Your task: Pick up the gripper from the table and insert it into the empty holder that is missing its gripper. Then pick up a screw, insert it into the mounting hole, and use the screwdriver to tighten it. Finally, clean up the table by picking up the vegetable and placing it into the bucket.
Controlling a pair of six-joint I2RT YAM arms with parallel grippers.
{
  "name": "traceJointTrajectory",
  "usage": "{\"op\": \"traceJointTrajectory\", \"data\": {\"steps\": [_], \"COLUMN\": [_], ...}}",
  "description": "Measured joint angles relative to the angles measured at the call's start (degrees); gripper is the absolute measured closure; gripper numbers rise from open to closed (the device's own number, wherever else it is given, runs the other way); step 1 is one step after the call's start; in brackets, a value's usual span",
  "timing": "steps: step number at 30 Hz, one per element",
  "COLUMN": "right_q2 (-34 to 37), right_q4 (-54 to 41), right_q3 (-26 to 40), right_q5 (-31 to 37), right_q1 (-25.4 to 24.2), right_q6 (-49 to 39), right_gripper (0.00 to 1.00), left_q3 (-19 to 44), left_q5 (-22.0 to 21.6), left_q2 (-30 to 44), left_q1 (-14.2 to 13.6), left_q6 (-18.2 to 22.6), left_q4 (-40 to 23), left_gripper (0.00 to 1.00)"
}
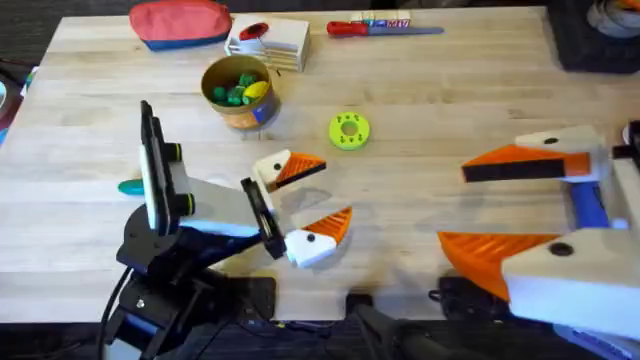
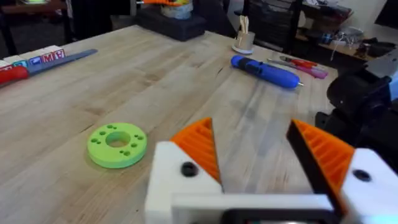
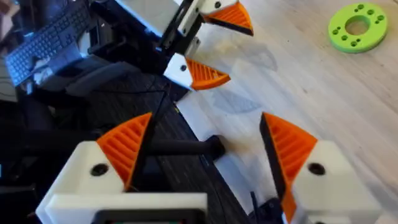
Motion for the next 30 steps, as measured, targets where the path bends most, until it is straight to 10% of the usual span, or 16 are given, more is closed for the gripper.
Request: {"op": "traceJointTrajectory", "data": {"steps": [9,17,30], "right_q2": [0.0,0.0,5.39], "right_q4": [-0.16,-1.61,-1.56], "right_q3": [0.0,0.0,-7.15], "right_q5": [0.0,2.74,31.73], "right_q1": [0.0,0.0,-10.13], "right_q6": [-0.01,-0.02,4.22], "right_gripper": [0.008,0.008,0.009], "left_q3": [0.0,0.0,0.0], "left_q5": [-0.04,-0.04,-0.02], "left_q2": [0.0,0.0,-0.02], "left_q1": [0.01,0.0,0.0], "left_q6": [0.32,0.34,0.36], "left_q4": [0.02,0.0,0.0], "left_gripper": [0.978,0.986,0.987]}}
